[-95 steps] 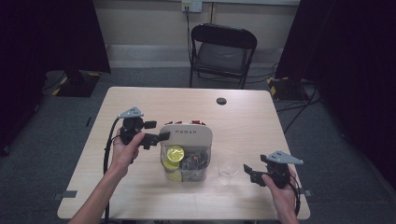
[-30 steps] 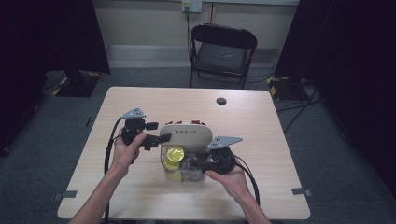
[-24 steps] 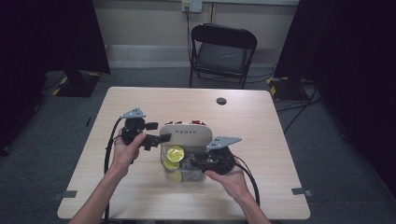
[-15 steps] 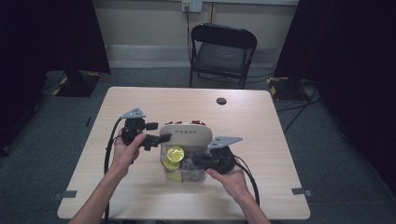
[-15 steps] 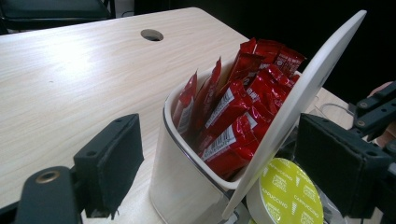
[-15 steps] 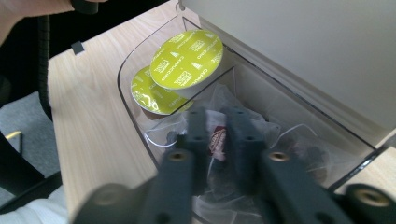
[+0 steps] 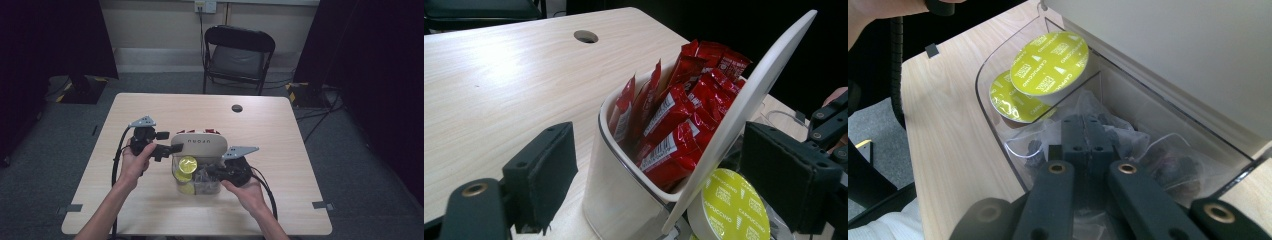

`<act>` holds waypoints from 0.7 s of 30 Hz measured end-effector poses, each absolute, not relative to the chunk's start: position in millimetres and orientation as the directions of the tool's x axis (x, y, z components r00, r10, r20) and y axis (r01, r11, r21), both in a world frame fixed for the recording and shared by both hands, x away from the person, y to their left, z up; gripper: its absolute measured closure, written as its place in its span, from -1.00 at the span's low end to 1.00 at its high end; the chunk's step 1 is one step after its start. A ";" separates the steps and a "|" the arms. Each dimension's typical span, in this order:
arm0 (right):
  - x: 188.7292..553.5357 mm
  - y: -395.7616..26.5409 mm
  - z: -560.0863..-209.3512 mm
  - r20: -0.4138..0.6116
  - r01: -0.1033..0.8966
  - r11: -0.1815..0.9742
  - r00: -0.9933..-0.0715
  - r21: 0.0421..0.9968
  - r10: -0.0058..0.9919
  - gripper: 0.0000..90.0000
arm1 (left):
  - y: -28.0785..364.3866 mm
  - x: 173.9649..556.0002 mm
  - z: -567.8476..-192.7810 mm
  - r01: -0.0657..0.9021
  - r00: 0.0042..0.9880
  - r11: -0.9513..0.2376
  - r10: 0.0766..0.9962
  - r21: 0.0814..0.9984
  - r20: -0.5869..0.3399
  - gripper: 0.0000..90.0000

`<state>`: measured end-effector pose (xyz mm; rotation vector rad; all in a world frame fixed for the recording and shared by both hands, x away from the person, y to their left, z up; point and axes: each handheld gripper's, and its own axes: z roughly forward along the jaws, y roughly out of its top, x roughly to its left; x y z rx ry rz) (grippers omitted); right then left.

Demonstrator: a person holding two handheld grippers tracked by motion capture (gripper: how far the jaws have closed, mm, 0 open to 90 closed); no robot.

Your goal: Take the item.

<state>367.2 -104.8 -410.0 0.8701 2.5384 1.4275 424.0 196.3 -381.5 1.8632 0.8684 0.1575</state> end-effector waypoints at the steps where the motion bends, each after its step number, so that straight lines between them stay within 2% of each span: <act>1: 367.0 -104.8 -409.5 0.181 0.427 0.397 -0.832 0.813 0.524 1.00 | 196.2 424.0 -381.4 0.491 0.731 -0.212 0.628 0.845 -0.267 -0.67; 10: 366.1 -107.4 -404.8 0.181 0.418 0.384 -0.834 0.823 0.520 1.00 | 195.6 423.6 -381.4 0.494 0.728 -0.206 0.629 0.845 -0.272 -0.67; 13: 365.7 -107.3 -404.9 0.173 0.414 0.382 -0.832 0.826 0.527 0.63 | 195.9 423.8 -381.5 0.492 0.730 -0.209 0.627 0.845 -0.270 -0.67; 16: 365.4 -104.5 -407.0 0.163 0.415 0.394 -0.829 0.820 0.534 0.43 | 196.0 423.9 -381.5 0.494 0.730 -0.209 0.627 0.844 -0.271 -0.67; 21: 366.0 -100.5 -411.1 0.156 0.417 0.412 -0.831 0.810 0.534 0.32 | 195.8 423.8 -381.5 0.493 0.730 -0.208 0.628 0.845 -0.271 -0.67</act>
